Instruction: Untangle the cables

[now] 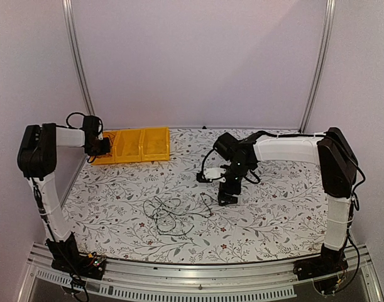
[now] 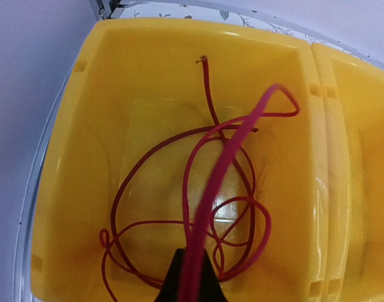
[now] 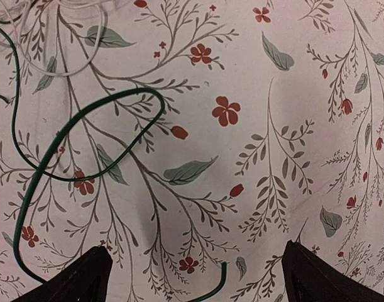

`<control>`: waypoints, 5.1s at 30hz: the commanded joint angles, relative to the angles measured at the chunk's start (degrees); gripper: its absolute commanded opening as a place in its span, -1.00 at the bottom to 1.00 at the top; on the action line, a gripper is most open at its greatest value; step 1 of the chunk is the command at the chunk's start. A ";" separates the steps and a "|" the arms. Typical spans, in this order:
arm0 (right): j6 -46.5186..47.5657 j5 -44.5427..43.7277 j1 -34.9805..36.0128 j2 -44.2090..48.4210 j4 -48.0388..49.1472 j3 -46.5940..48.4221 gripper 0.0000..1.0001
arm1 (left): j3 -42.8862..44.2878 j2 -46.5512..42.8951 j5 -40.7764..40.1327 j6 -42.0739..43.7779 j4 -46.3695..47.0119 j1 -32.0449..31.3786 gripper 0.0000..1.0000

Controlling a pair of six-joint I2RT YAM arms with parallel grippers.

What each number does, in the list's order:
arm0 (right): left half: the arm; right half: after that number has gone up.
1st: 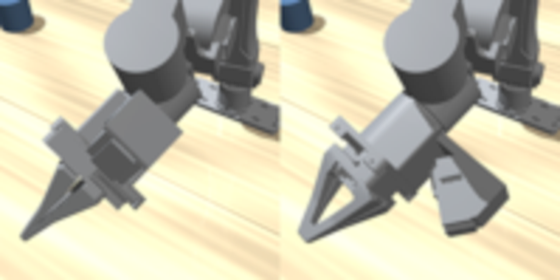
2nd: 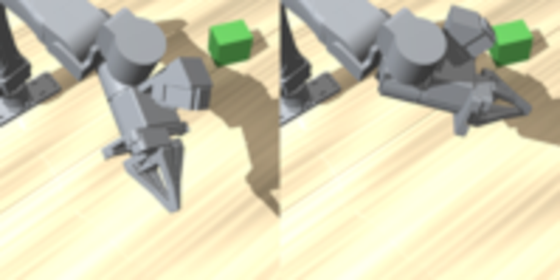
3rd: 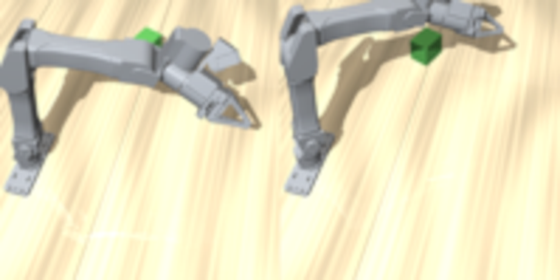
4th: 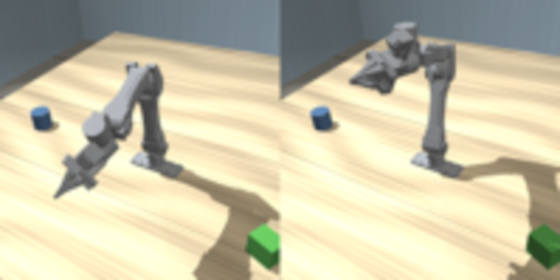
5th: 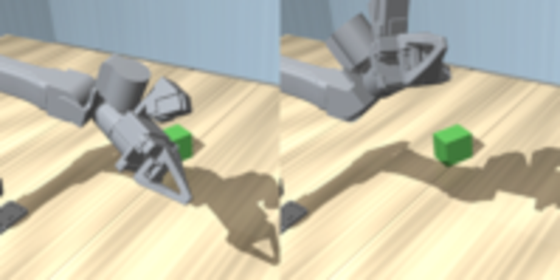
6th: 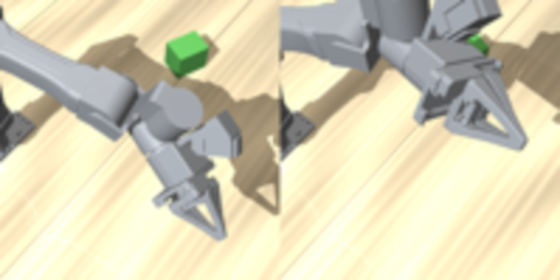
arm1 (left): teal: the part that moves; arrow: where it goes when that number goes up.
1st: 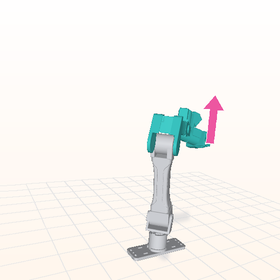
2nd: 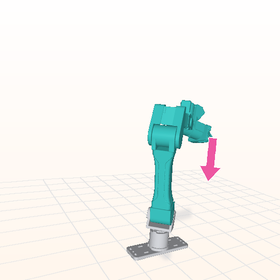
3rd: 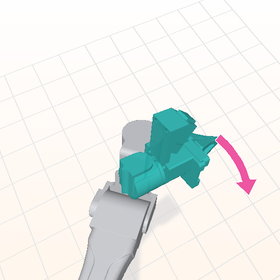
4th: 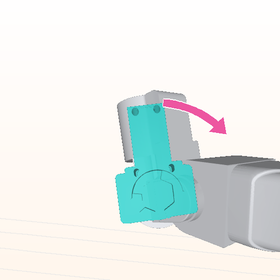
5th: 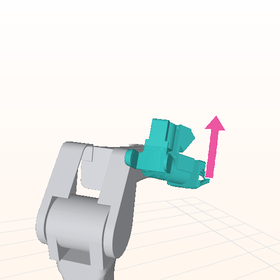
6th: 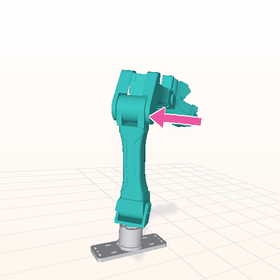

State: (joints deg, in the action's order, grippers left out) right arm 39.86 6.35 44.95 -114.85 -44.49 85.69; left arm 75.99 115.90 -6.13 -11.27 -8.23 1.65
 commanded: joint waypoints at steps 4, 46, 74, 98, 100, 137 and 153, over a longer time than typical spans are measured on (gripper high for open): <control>-0.47 1.12 0.38 -0.29 0.70 0.62 0.97 | 1.43 -0.84 2.89 -0.29 -3.24 1.43 -0.84; -1.97 14.23 -1.01 7.56 -2.97 6.27 0.58 | -23.01 -39.97 37.32 3.94 19.04 -28.44 0.17; -1.80 20.37 -1.97 8.88 -6.92 7.26 -0.17 | -21.48 -16.90 36.08 23.85 30.19 -54.03 0.15; -10.25 28.15 -11.74 23.27 11.94 -8.44 0.36 | -21.92 -26.98 22.38 5.67 40.86 -50.70 -1.00; -13.28 28.37 -10.15 23.28 14.24 -8.73 0.45 | -19.12 -27.80 21.56 5.13 40.28 -50.74 -1.00; -35.23 46.66 -1.62 -7.49 36.11 -3.02 0.42 | 46.58 -16.79 7.58 12.64 18.93 -53.62 -1.00; -34.60 36.39 -5.07 -7.42 33.44 -6.39 0.42 | 60.61 -12.85 -9.47 29.50 20.54 -50.72 -1.00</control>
State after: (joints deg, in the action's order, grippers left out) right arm 3.86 45.25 41.95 -124.57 -10.24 80.25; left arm 135.94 104.07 -6.17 12.95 12.53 -50.83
